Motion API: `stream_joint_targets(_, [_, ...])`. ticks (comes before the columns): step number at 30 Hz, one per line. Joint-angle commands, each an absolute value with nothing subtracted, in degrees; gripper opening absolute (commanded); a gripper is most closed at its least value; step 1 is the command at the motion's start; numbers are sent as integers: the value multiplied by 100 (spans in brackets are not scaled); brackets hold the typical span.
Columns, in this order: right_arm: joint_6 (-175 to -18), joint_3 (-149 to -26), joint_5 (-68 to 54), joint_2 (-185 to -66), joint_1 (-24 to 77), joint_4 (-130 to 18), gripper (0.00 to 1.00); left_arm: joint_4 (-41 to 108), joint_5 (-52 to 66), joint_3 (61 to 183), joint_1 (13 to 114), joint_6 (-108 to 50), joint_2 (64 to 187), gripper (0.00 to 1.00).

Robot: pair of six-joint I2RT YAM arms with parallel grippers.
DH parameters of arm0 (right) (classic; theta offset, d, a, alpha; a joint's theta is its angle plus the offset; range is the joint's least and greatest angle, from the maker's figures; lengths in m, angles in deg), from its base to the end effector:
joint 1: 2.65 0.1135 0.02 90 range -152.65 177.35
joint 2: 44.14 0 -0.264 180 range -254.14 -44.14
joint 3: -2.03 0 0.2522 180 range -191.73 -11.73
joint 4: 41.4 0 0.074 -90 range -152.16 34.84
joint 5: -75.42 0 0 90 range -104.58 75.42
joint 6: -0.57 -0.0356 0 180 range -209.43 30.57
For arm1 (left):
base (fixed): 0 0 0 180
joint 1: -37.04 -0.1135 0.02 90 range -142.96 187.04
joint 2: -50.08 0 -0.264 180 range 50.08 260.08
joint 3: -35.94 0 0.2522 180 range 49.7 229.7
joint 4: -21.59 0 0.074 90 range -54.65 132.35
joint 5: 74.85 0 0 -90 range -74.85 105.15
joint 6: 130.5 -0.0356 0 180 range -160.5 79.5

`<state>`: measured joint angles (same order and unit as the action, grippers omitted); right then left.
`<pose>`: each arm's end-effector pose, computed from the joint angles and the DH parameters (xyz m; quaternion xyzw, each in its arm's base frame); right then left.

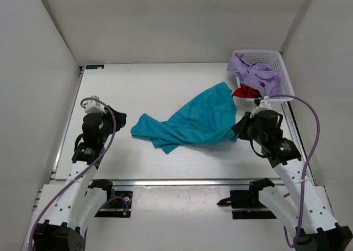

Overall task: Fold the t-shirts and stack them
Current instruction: Flatten out the tshirt

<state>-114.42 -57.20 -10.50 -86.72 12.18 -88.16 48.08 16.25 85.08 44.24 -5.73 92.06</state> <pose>0.1559 0.0439 0.3095 0.0590 0.8641 0.1989 0.4585 0.1761 -0.0216 0.2852 -0.1998 0.7909 -0.1998 0.5428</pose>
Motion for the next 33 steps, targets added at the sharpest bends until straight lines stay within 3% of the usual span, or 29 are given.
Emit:
stream_joint_targets(1, [-11369,-5305,-634,-8325,1001,-8786,0,5293,1717,7942,4425,-649,9139,51])
stream_joint_targets(3, [-11369,-4997,-325,-8255,913,-8716,0,4987,1533,7687,4337,-499,9208,43])
stream_joint_targets(6, [-11500,-4584,-131,-8210,1148,-8540,0,4372,1137,7624,4397,-139,9691,47])
stream_joint_targets(12, [-11641,-4293,-571,-8324,1756,-8400,0,3728,2112,8318,5408,-25,11185,49])
stream_joint_targets(17, [-11597,-4161,-114,-8404,1546,-8162,0,3210,1691,8626,4927,387,12687,40])
stream_joint_targets(20, [-11553,-4108,-26,-8430,1502,-8065,0,3017,1428,8863,4733,695,13303,45])
stream_joint_targets(33, [-11527,-4011,80,-8492,1536,-7898,0,3024,1506,9452,4811,1320,14271,49])
